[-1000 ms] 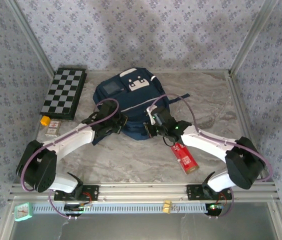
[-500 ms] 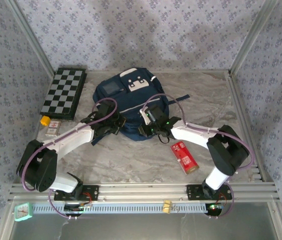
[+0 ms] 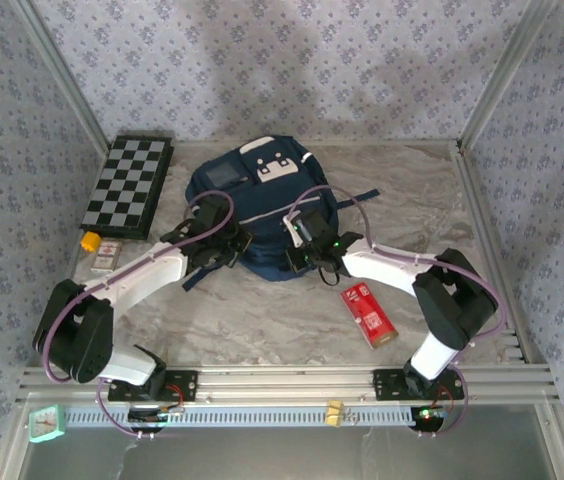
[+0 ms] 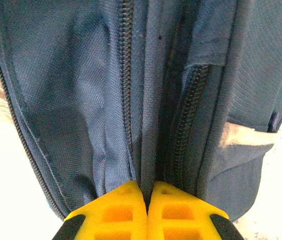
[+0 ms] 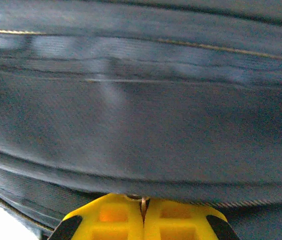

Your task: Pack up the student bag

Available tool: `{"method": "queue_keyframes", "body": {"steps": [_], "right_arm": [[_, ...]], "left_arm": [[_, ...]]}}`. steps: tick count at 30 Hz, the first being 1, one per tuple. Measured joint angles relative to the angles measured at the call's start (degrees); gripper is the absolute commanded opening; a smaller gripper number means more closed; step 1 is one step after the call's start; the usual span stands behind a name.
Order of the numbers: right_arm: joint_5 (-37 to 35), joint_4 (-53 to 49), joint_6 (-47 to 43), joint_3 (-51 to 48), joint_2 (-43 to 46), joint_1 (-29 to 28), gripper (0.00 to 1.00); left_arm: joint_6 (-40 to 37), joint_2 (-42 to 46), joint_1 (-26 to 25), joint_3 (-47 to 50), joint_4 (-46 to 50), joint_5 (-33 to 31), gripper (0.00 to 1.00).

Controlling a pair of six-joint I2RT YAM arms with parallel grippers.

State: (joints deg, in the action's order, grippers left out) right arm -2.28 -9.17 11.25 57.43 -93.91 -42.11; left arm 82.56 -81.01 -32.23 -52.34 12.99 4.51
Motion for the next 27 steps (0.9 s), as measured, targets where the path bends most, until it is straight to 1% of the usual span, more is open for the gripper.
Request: {"method": "queue_keyframes", "body": {"steps": [4,7,10,14,19,22,23,24,25,27], "right_arm": [[-5.29,-3.61,2.45,-0.44,3.87,0.90,0.00],[-9.20,-6.05,4.44,-0.55,6.16,1.33,0.00],[-10.88,-7.96,5.05,-0.68,7.63,0.92,0.00],[-11.89,-9.11,5.53,-0.52,8.22,-3.06,0.00],[-9.86,-9.55,8.63,4.20,3.72,-7.28,0.00],[-8.83,-9.55,10.36,8.41,-0.17,-8.15,0.00],[-8.81,-9.55,10.91,9.42,-0.96,-8.33,0.00],[-8.83,-9.55,11.50,9.94,-1.27,-8.48,0.00],[-8.87,-9.55,11.91,10.08,-1.27,-8.57,0.00],[-8.87,-9.60,12.57,10.14,-1.27,-8.57,0.00]], "left_arm": [[-4.98,-0.28,1.51,-1.70,1.97,2.73,0.00],[-9.53,-1.25,3.32,-2.89,2.49,7.65,0.00],[-14.47,-3.50,5.60,-5.70,4.42,12.66,0.00],[-21.57,-8.50,8.90,-11.52,7.04,16.35,0.00],[-30.05,-14.86,12.48,-19.21,8.20,17.09,0.00],[-31.95,-16.15,14.53,-20.24,6.64,17.99,0.17],[-31.67,-16.02,15.04,-19.76,6.16,18.34,0.26],[-31.08,-15.41,15.41,-18.73,5.33,18.71,0.37],[-29.92,-14.25,15.67,-16.81,3.67,19.39,0.46],[-26.12,-10.23,15.52,-11.32,0.79,20.15,0.51]]}}
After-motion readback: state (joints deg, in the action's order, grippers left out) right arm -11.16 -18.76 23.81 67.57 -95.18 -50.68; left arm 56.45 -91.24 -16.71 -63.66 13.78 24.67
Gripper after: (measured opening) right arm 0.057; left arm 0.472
